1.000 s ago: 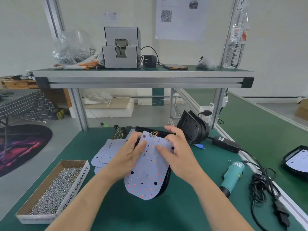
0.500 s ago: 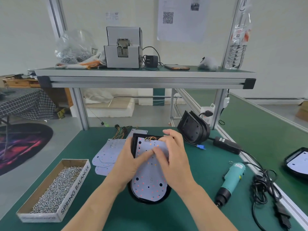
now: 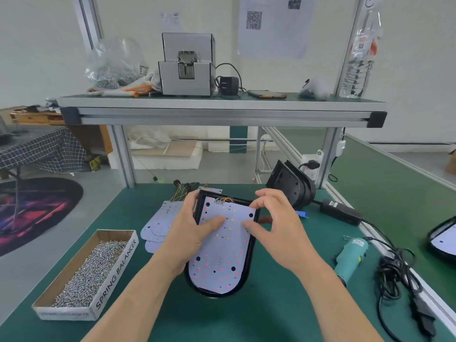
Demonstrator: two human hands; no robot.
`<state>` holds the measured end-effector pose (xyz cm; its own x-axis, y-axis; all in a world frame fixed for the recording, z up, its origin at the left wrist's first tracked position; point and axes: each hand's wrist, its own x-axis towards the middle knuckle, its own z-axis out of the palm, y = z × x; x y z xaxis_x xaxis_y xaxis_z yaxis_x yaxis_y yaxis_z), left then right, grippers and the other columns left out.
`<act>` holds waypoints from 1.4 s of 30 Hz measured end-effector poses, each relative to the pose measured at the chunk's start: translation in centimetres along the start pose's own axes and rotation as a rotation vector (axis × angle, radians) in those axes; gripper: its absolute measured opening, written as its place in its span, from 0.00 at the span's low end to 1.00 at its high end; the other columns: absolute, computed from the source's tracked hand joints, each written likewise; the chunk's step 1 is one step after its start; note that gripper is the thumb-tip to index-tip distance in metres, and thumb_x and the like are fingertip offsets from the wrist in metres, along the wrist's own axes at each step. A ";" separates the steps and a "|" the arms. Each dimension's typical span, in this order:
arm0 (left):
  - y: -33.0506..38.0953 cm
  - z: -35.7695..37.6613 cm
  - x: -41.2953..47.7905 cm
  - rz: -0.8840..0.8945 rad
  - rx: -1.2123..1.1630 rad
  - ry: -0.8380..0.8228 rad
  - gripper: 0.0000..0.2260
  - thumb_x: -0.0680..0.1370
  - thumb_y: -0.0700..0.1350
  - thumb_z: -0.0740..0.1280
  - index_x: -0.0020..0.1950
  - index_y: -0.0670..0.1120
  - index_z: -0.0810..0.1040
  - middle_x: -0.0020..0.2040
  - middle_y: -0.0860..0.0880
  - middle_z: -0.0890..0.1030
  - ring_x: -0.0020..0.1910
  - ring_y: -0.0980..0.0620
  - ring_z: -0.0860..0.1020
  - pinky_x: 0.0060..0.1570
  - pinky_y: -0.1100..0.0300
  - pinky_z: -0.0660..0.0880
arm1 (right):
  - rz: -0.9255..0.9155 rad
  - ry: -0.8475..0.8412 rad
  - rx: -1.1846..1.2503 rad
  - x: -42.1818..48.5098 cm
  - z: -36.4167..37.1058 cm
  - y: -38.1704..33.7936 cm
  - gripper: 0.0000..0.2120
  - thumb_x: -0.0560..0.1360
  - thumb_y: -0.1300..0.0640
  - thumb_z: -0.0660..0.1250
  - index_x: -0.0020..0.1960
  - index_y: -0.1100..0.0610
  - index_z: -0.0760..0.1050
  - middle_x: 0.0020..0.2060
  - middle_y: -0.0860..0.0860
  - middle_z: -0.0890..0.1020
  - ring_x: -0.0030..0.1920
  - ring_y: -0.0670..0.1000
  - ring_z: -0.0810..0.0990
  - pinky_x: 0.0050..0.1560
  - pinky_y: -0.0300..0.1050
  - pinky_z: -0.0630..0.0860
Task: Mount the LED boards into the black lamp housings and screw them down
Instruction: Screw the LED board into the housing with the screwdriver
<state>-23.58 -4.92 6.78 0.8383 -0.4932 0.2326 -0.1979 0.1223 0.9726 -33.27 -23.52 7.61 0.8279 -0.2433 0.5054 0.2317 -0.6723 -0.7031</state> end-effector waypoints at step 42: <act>3.0 0.3 -0.6 -0.091 -0.230 -0.011 0.12 0.71 0.40 0.77 0.50 0.54 0.81 0.50 0.43 0.86 0.45 0.43 0.86 0.39 0.52 0.81 | 0.086 0.114 0.359 0.4 -0.6 -0.9 0.11 0.74 0.56 0.66 0.50 0.42 0.81 0.46 0.40 0.82 0.51 0.43 0.78 0.56 0.41 0.75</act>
<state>-24.80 -4.51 9.54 0.8417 -0.5199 0.1456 0.0000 0.2697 0.9629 -33.51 -23.42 8.76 0.7947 -0.3782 0.4748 0.3445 -0.3630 -0.8658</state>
